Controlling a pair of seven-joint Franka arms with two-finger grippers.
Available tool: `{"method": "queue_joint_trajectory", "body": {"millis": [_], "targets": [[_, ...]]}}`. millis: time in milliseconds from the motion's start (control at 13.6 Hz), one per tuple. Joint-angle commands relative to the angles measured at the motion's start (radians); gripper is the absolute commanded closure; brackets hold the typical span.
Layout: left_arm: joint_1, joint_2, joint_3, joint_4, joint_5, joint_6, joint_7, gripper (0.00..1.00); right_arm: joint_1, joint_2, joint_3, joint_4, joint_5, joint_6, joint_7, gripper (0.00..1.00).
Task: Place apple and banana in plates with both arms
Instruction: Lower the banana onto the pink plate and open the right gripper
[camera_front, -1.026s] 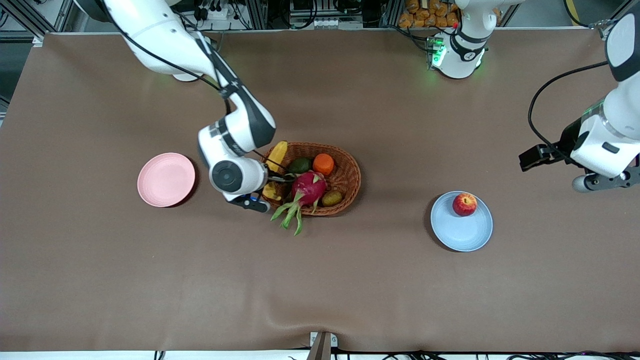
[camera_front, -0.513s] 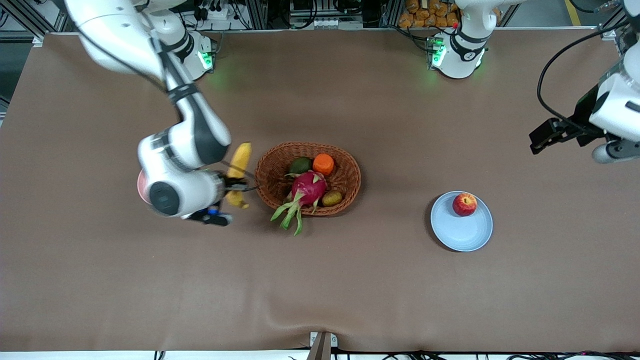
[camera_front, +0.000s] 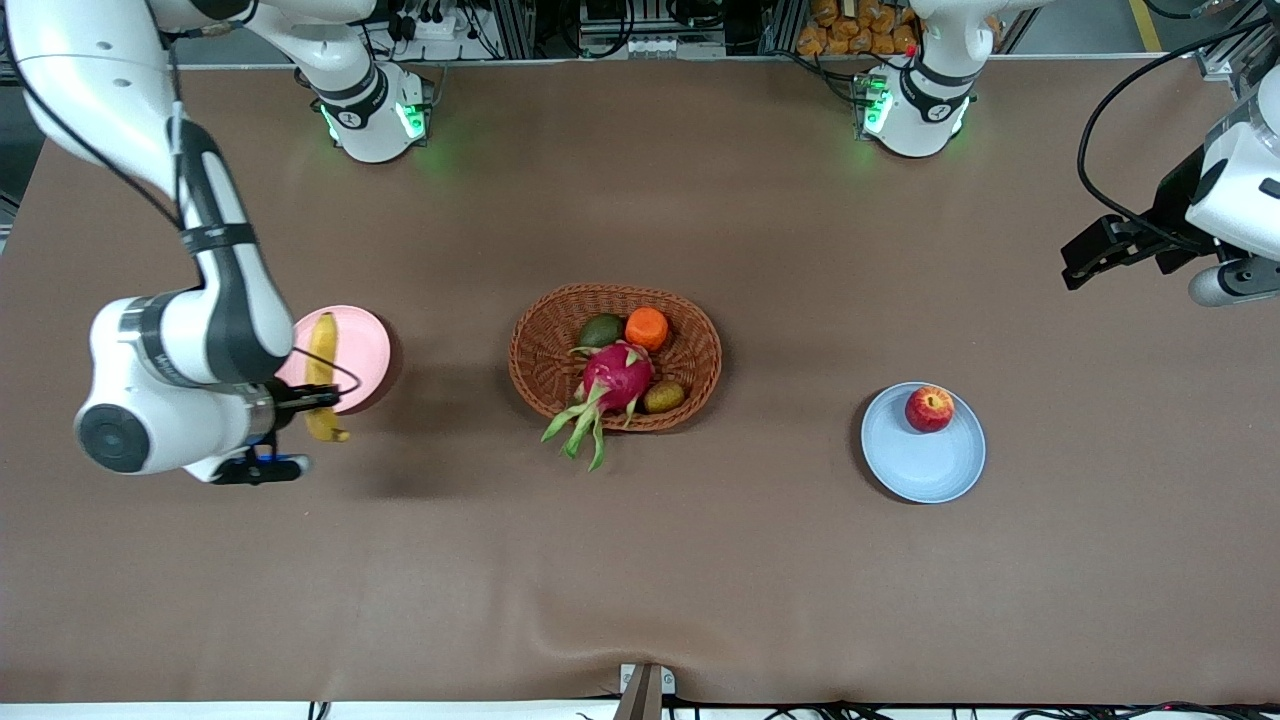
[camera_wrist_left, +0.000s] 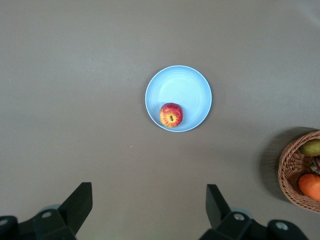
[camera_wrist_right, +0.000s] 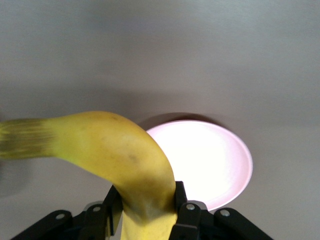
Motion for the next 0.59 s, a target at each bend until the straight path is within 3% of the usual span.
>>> {"method": "queue_joint_trajectory", "body": {"millis": [0,293,440,513], "targets": [[0.011,-0.025,0.001,0.0,-0.023,-0.02,0.024,0.0,-0.043,-0.025,0.024,-0.147,-0.028,0.088,-0.02,1.0],[-0.015,-0.025,0.047,0.0,-0.022,-0.014,0.081,0.0,-0.063,-0.042,0.026,-0.292,-0.024,0.197,-0.026,1.0],[-0.128,-0.03,0.2,-0.005,-0.038,-0.01,0.095,0.0,-0.089,-0.044,0.026,-0.329,-0.023,0.216,-0.06,1.0],[-0.179,-0.045,0.263,-0.013,-0.057,-0.013,0.124,0.0,-0.105,-0.042,0.027,-0.338,-0.018,0.219,-0.067,0.89]]}}
